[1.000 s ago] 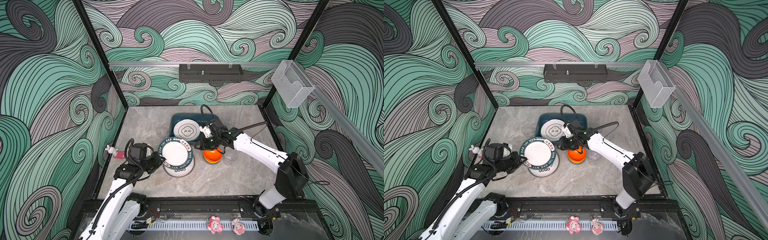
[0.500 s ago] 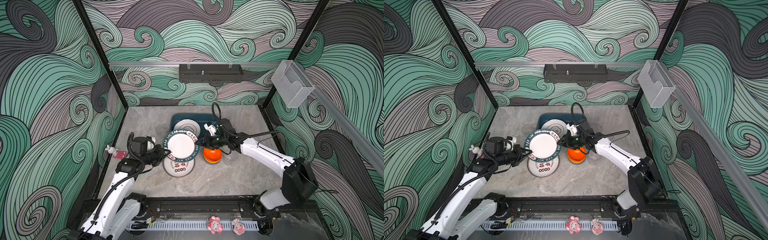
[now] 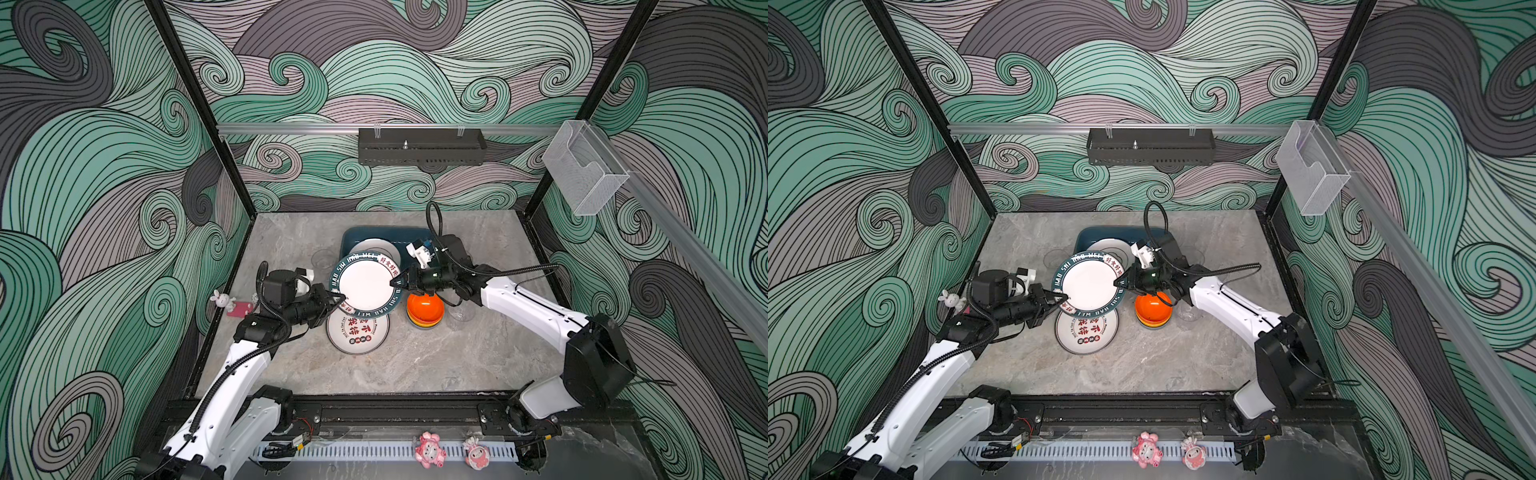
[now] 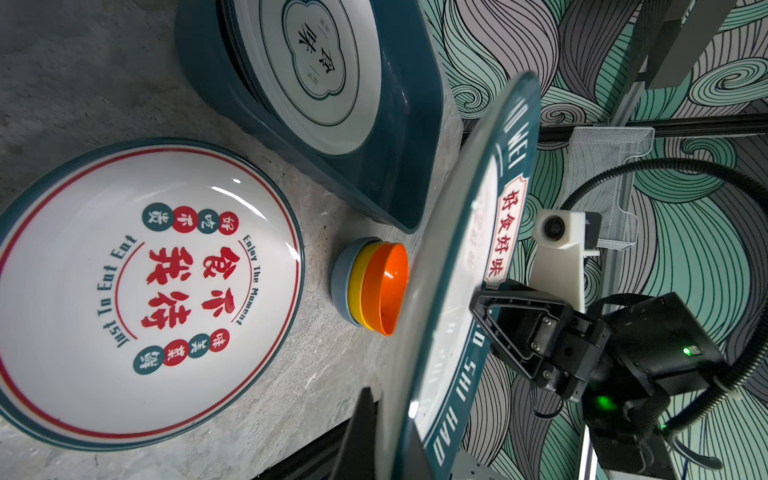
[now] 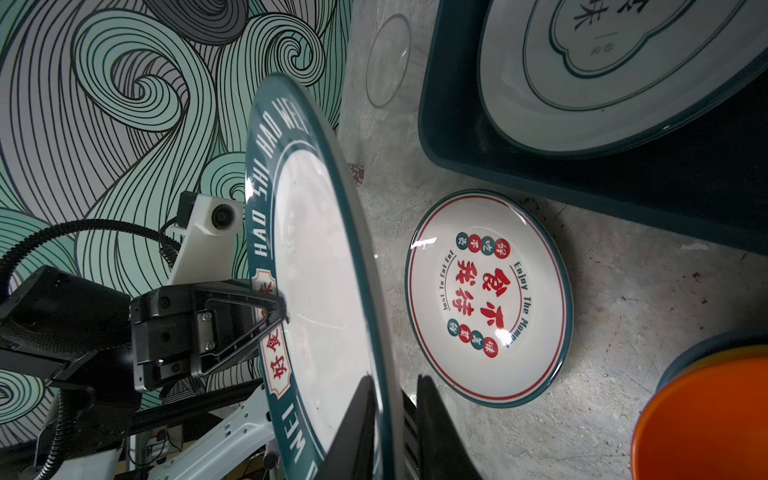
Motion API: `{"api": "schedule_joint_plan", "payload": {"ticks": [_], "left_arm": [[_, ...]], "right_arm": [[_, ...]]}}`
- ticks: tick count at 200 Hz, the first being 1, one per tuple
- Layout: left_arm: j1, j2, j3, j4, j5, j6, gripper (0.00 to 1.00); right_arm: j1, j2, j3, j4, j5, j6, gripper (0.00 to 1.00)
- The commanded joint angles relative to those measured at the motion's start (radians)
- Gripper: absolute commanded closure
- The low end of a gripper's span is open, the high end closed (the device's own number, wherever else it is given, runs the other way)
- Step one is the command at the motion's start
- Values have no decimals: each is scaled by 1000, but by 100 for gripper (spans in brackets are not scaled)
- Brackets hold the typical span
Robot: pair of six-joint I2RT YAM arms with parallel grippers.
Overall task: Place the mixed dishes into the plastic bin
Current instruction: 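Carry the teal-rim plate into the teal bin and lower it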
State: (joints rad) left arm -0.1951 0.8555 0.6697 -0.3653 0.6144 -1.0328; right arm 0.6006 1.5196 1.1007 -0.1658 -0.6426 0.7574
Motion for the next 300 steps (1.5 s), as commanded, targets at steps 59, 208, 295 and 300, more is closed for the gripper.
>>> {"api": "schedule_joint_plan", "payload": {"ticks": [59,208,295,300], "left_arm": [[-9,3,31,65,23,-9,75],[-3,-172,-23,-149,-228,84,52],[-3,-198,-68,-199,-269,94,46],[-3,-197,-70,-198,-268,93,45]], "right_arm": [[-22,-9,-4,26,11,-5,100],[-136,114,123,-51,76,-12,100],[-154,363,359,-120,163,-20,100],[-154,377,371,-121,165,-18,100]]}}
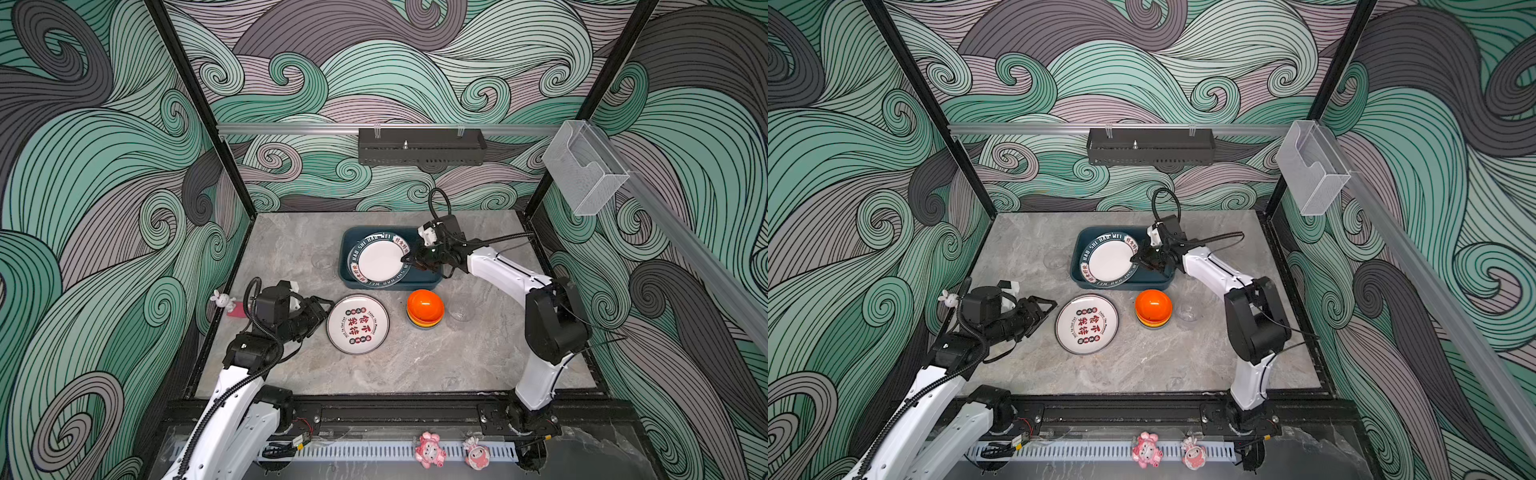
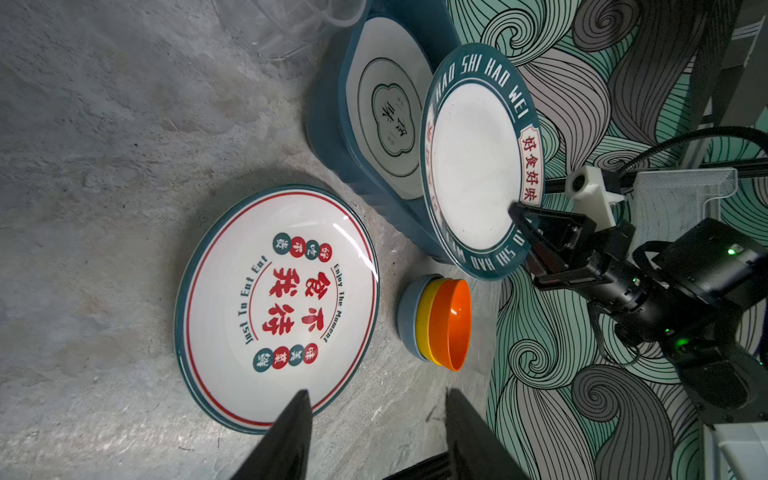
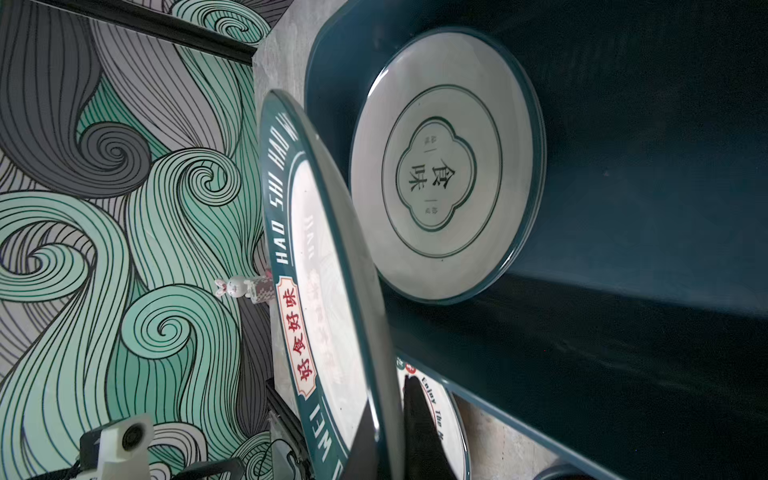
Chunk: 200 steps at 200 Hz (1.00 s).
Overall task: Place the mixed dishes into the plastic bin
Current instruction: 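Carry the teal-rim plate into the teal bin and lower it, then open the right gripper to release the teal-rim plate in the bin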
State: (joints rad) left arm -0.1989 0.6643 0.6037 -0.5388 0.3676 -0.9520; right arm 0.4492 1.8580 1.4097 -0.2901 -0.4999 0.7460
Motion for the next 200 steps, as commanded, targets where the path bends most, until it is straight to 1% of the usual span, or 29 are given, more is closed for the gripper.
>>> {"api": "schedule_joint_plan", "payload": {"ticks": [1,42,69,123,200], "left_arm": [[0,-5,-4,-24,-22,12,45],[2,10,-10,-17,-19,15,45],[1,19,-17,-7,-15,15,45],[1,35,-26,5,-8,12,45],[1,35,-28,7,-5,9,45]], "right_arm": [[-3,42,64,3,23,-6,100],[-3,144,145,-5,55,3,100],[-3,190,170,4,64,12,100],[-4,247,207,12,68,26,100],[-4,292,233,21,71,36,100]]}}
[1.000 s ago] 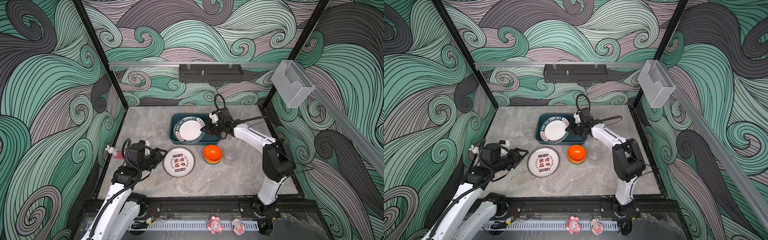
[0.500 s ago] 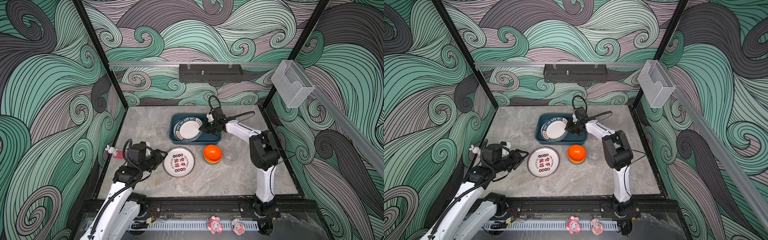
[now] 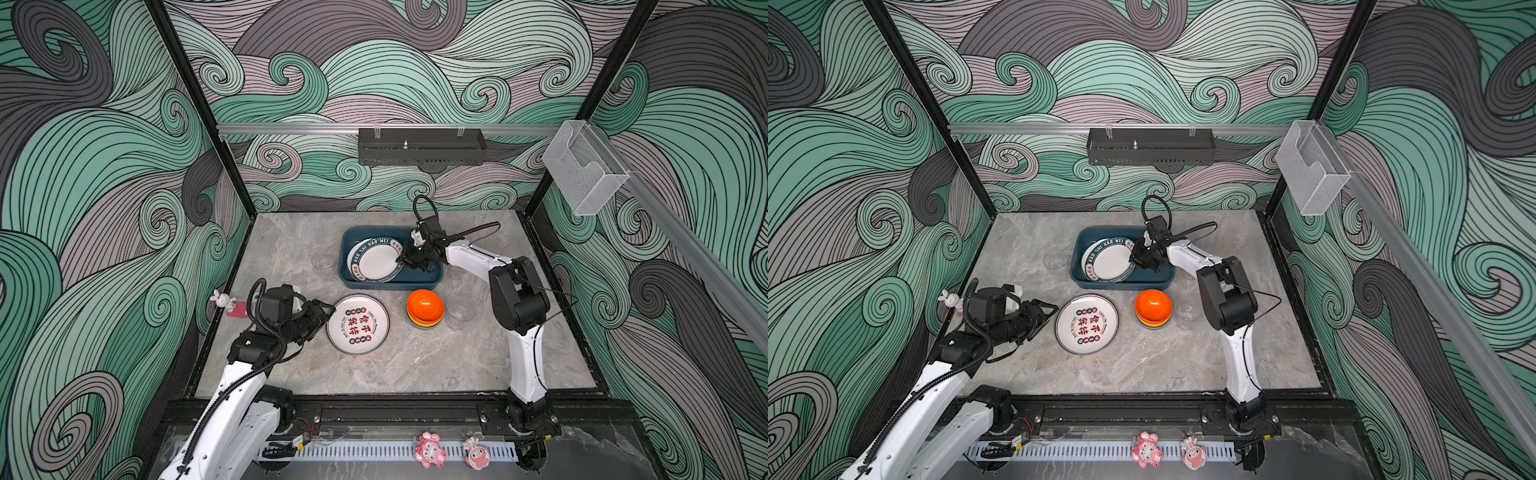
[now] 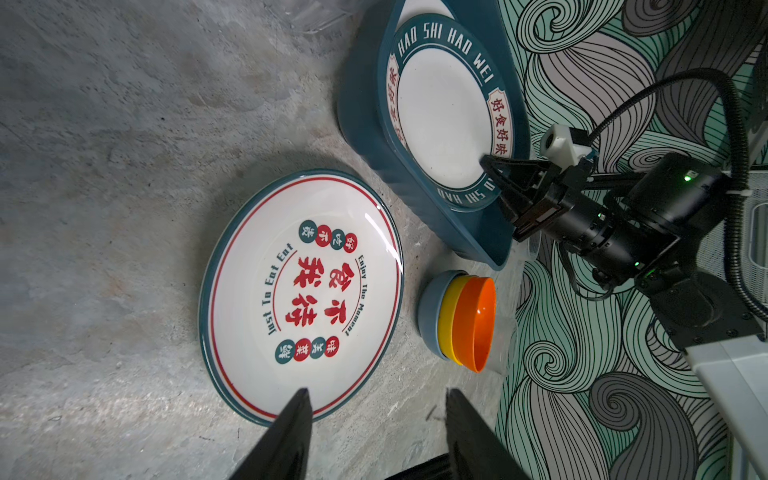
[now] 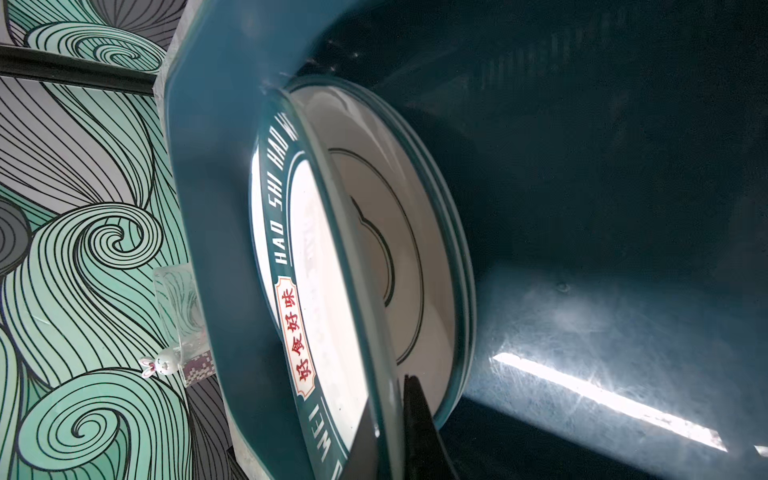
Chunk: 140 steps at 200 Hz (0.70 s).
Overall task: Place the mixed dishes into the plastic bin
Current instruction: 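Open the right gripper to release the teal-rim plate in the bin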
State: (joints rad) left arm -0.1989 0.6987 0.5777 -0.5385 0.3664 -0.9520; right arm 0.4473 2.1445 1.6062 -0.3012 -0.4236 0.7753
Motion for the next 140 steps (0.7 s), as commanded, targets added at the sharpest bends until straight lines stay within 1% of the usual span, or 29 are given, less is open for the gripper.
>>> {"api": "schedule_joint_plan", "payload": {"ticks": [1,62,72,87,103,112,140], "left_arm": [[1,1,-3,7,-4,10,45],[1,2,-9,13,-1,6,45],[1,3,-10,14,-1,6,45],[1,4,-13,17,0,4,45],[1,5,-15,21,2,3,45],[1,7,-15,21,2,2,45],[1,6,-18,23,3,-1,45]], "right_arm": [[-2,5,37,32,-5,7,100],[-3,40,40,43,-6,20,100],[-2,46,42,42,-5,21,99],[-2,54,46,35,-5,21,95],[-3,66,56,17,-2,19,85],[-3,72,65,2,0,15,81],[-2,81,77,-30,3,6,78]]}}
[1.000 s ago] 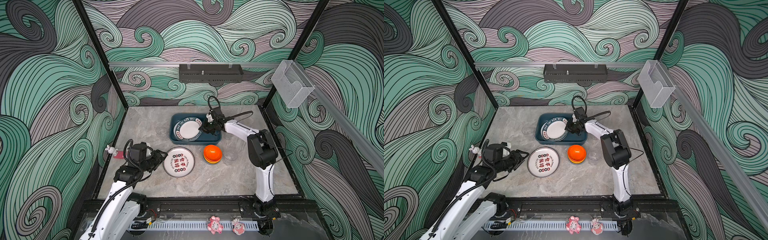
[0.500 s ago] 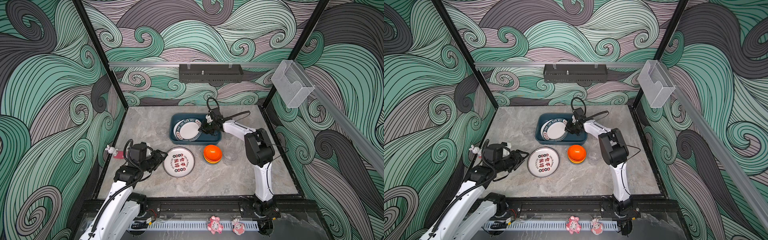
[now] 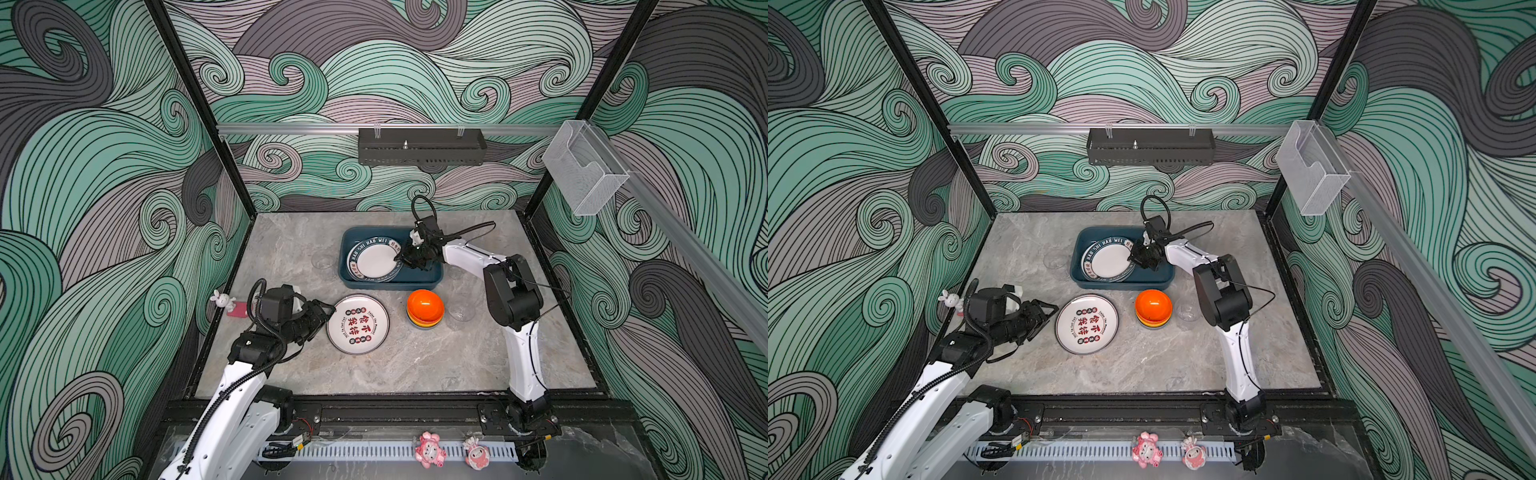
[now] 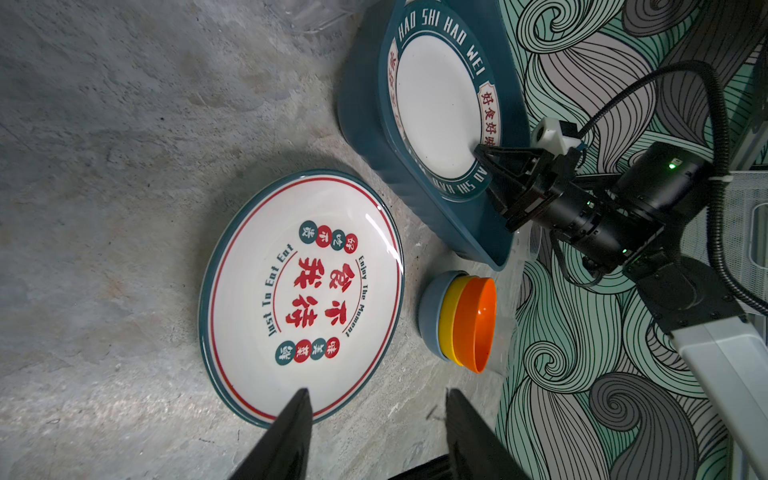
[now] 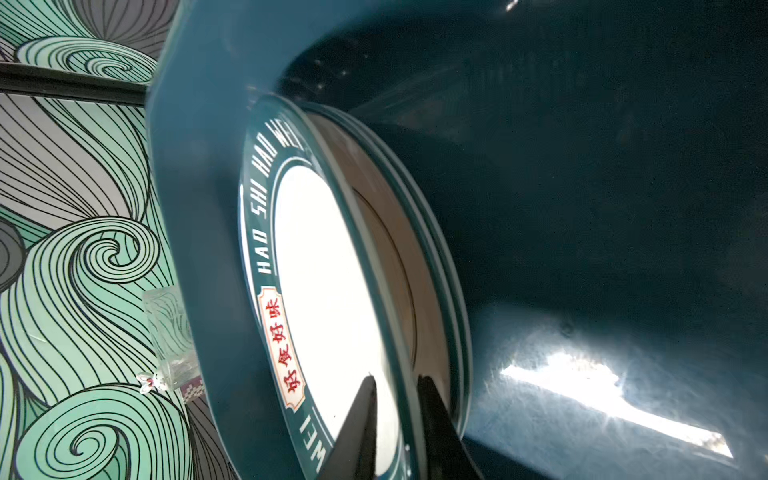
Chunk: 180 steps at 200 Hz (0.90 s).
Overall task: Place the mixed dishes into the plastic bin
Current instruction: 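Open the right gripper to release the teal-rim plate in the bin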
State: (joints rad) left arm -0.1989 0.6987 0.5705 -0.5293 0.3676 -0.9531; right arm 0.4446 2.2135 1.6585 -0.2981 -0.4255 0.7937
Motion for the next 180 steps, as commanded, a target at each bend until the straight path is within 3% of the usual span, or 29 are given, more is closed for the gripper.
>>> {"api": "schedule_joint_plan", "payload": {"ticks": [1,180], "left_arm": [[1,6,-11,15,2,0,45],[2,26,-7,25,-2,-6,43]], "right_arm": [[0,12,25,-34,5,-13,78],[0,-62,34,-171,103,-105,70]]}}
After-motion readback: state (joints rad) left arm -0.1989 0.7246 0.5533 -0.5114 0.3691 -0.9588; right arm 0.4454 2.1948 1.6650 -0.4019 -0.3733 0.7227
